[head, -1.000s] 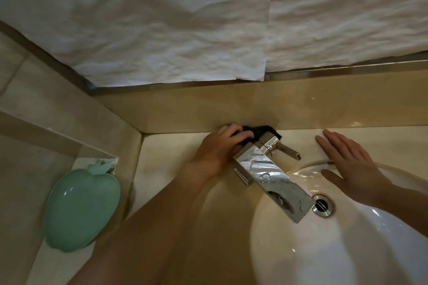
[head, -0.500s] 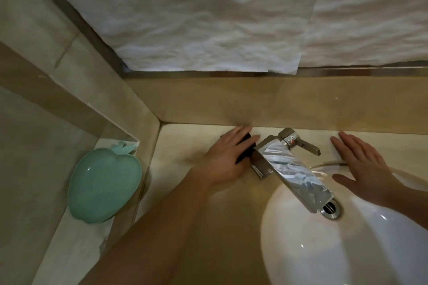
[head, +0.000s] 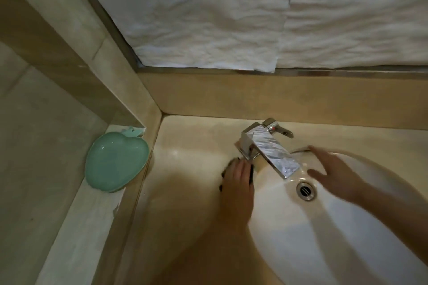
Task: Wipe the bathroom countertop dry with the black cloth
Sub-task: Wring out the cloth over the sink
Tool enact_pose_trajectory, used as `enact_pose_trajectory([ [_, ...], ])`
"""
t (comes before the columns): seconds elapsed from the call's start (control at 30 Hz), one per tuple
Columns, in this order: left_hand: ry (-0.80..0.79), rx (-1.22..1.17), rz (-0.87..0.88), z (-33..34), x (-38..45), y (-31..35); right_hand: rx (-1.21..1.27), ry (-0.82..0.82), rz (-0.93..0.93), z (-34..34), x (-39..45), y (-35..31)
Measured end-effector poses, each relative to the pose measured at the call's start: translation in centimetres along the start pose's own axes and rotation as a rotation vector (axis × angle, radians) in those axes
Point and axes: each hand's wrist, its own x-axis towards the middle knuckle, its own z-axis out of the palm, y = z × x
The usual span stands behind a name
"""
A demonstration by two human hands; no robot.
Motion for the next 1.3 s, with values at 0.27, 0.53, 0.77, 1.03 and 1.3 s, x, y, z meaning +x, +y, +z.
enact_pose_trajectory([
  [0.27, -0.366, -0.225, -0.278, 1.4, -9.4, 9.7, 0.368, 0.103, 0.166, 3.8, -19.2, -1.3],
  [0.53, -0.175, -0.946, -0.645, -4.0, -7.4, 17.8, 0.757, -0.054, 0.196, 2.0, -23.1, -4.0],
  [0.77, -0.139, -0.938, -0.570, -7.1, -7.3, 21.4, 0.625, 0.141, 0.037, -3.5, -23.8, -1.8],
  [1.03, -0.120, -0.848, -0.448, -8.8, -6.7, 23.7, 0.793, 0.197, -0.063, -10.7, -25.5, -0.1],
  [1.3, -0.340, -0.877, -0.310, -10.9, -6.1, 27.0, 0.670, 0.342, -0.182, -17.2, -25.8, 0.6],
])
